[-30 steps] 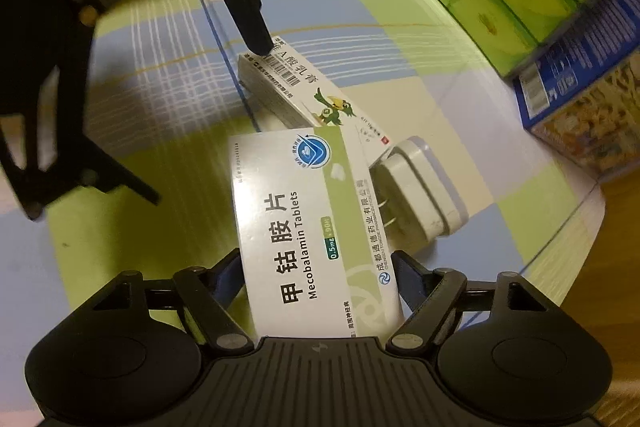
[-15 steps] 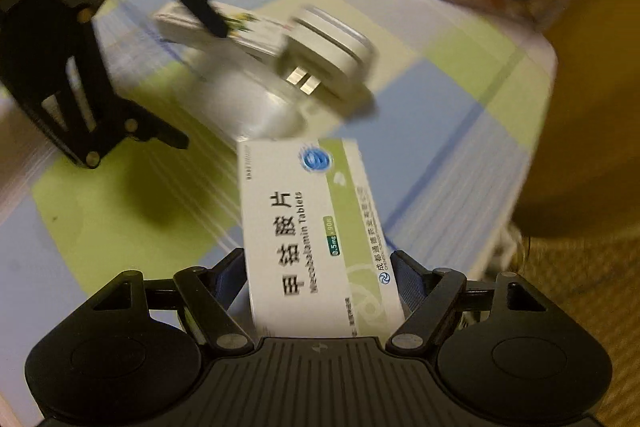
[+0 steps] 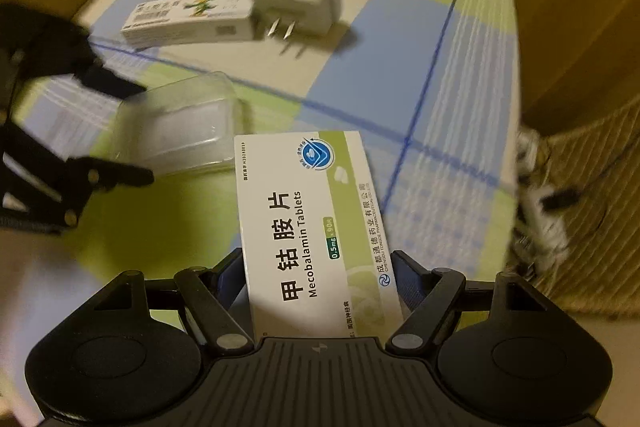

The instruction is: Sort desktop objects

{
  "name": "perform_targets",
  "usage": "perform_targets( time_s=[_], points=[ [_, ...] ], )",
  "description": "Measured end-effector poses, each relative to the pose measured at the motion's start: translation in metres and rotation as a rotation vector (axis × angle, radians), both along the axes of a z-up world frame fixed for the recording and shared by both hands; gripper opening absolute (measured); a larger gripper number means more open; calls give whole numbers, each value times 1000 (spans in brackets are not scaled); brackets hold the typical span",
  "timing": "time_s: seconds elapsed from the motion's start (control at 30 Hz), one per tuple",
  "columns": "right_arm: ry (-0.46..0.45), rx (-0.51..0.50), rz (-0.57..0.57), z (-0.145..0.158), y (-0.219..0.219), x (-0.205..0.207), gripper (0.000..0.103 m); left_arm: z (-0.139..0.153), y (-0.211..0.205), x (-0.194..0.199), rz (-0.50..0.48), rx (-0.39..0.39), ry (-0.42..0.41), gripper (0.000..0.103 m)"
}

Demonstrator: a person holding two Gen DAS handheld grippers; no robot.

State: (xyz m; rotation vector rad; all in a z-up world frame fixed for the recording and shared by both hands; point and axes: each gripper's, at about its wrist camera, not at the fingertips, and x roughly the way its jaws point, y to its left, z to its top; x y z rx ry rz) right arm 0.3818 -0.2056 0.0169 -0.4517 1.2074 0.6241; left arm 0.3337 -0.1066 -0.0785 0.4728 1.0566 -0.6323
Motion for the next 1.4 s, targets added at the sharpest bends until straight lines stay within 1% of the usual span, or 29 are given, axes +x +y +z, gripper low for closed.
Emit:
perform_targets(
  time_s=[0.07,0.17,0.23,0.33,0.5,0.53,0.57,0.6,0.63,0.67,0.7,0.73,0.83,0.97,1.03,1.13,1.27,1.3,1.33,1.4],
  points=[
    [14,5,-28,1,2,-7,74,1,9,-16,69,-2,11,52],
    [24,-2,-74,1,7,-20,74,3,20,-40,142,31,3,52],
    [41,-5,-87,1,14,-33,74,5,29,-54,193,34,6,52],
    [62,5,-127,3,22,-54,74,6,44,-78,246,31,-4,52],
    [87,46,-130,5,37,-87,74,10,72,-116,326,-35,-2,52],
    [87,54,-132,4,39,-93,75,10,78,-121,333,-43,1,52],
    [86,67,-140,4,40,-99,78,9,82,-125,342,-56,0,52],
    [75,82,-153,5,41,-105,85,9,87,-129,347,-71,-7,54],
    [59,95,-164,6,41,-111,88,9,92,-134,354,-83,-17,64],
    [39,109,-170,7,40,-118,90,8,94,-134,364,-91,-29,76],
    [20,118,-174,7,40,-124,91,8,98,-136,375,-102,-45,79],
    [2,123,-179,6,40,-130,91,8,101,-138,385,-122,-59,80],
    [-42,137,-208,2,35,-143,92,8,108,-142,404,-180,-71,80],
    [-85,186,-269,-6,23,-147,92,4,104,-144,365,-218,-118,80],
    [-115,191,-267,-5,22,-149,92,2,101,-143,347,-231,-149,80],
    [-165,194,-246,-5,23,-151,92,-3,98,-142,341,-245,-163,78],
    [-179,209,-233,-8,25,-151,91,-6,94,-140,323,-243,-182,73],
    [-186,209,-227,-9,26,-151,90,-7,93,-139,321,-238,-186,73],
    [-198,201,-218,-10,28,-150,89,-8,93,-139,320,-234,-188,70],
    [-219,191,-198,-11,31,-153,82,-10,92,-137,325,-231,-185,66]
  ],
)
